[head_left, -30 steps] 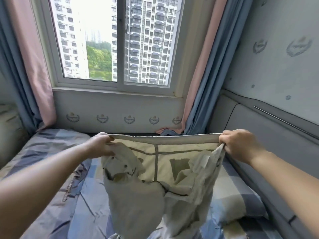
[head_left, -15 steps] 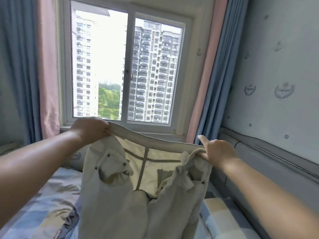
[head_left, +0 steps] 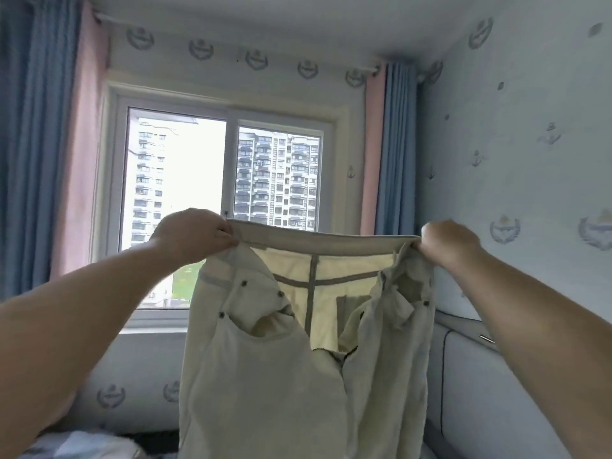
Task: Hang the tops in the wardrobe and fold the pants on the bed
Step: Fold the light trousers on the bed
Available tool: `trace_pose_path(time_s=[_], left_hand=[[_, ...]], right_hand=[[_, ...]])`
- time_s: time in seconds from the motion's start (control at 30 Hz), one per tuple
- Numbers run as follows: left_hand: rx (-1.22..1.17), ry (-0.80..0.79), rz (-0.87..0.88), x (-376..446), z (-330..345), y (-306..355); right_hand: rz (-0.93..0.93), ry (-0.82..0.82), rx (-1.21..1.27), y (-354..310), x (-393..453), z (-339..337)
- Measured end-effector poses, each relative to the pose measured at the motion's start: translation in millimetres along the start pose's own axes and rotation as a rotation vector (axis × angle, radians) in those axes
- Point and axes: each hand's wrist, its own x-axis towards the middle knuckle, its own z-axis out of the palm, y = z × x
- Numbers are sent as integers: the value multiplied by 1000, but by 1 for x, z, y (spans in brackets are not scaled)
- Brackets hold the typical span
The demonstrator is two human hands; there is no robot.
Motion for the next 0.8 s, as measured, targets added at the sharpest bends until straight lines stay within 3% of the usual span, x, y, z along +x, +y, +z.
trace_pose_path(time_s=[0.13,0.2,0.27,0.33,0.5,0.8], left_hand=[[22,-77,56,3,6,30],[-4,20,42,6,11,37],[-188,206,-11,17,9,41],[-324,245,-34,24,11,43],[-217,-92,23,-5,52,42],[-529,-241,-167,-97,137,54]], right_hand=[[100,-87,21,23,7,-8],[97,-3,53,38,7,-3],[86,153,193,51,22,-7],[108,204,271,53,38,-14],[66,102,127,42,34,16],[-21,4,74,15,18,71]])
